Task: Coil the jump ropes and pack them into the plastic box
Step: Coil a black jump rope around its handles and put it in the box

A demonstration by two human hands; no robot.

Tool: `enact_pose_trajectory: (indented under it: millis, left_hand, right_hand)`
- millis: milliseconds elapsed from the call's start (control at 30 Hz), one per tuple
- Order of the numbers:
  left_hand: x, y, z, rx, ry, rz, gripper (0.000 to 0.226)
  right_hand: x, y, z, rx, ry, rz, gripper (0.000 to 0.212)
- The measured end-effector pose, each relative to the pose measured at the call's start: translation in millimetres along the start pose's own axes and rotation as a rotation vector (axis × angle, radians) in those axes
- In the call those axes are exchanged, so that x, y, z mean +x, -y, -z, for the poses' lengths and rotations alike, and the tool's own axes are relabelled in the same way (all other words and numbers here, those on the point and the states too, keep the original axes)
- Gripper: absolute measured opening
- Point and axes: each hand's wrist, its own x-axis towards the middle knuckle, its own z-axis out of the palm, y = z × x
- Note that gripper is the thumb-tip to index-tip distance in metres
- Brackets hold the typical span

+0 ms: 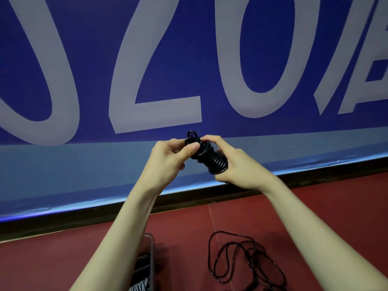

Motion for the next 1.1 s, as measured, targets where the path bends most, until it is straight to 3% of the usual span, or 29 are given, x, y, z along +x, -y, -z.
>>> enact_pose_trajectory:
  millis: [167, 333, 467, 533, 600, 667, 800, 867, 1000, 1100]
  left_hand:
    - [-2.3, 0.8, 14.9, 0.016, 0.113, -0.039, 0.017]
    - [-4.3, -1.0, 28.7, 0.033, 0.197, -0.027, 0.025]
    - [-0.5, -2.9, 31.6, 0.038, 0.073, 0.002, 0.014]
    - [0.5, -3.0, 33.1, -0.05, 0.035, 0.045, 0.019]
    - [1.5, 0.7, 35.0, -0.255, 0.097, 0.076, 0.031]
    - [1.2, 4.5, 38.4, -0.448, 0.158, 0.076, 0.029]
    - [-1.2, 9.0, 45.6, -0.572, 0.204, 0.069, 0.033]
    - [-2.2, 7.5, 48.3, -0.528, 0.204, 0.036, 0.035]
    - [-1.5, -2.7, 44.5, -0.184, 0.093, -0.088, 0.037]
    - [-1.6, -9.7, 38.7, -0.153, 0.011, -0.141, 0.037]
  right_hand:
    - [-0.9, -0.2, -0.3, 0.326, 0.138, -0.006, 0.101]
    - [-1.1, -3.5, -4.3, 0.443, 0.216, -0.007, 0.101]
    - [-0.7, -5.5, -6.9, 0.454, 0.212, -0.015, 0.096]
    - [0.1, -4.8, -5.7, 0.434, 0.195, -0.007, 0.095]
    - [-0.5, -2.8, -3.0, 0.422, 0.183, 0.007, 0.095]
    - [-1.4, 1.0, 0.0, 0.412, 0.181, 0.026, 0.094]
    - [-2.8, 5.8, 6.8, 0.363, 0.196, 0.053, 0.095]
    - [-3.4, 6.8, 9.3, 0.35, 0.228, 0.058, 0.096]
    - [-4.2, 5.1, 13.5, 0.367, 0.286, 0.044, 0.095]
    - [-5.3, 2.7, 16.8, 0.408, 0.295, 0.029, 0.095]
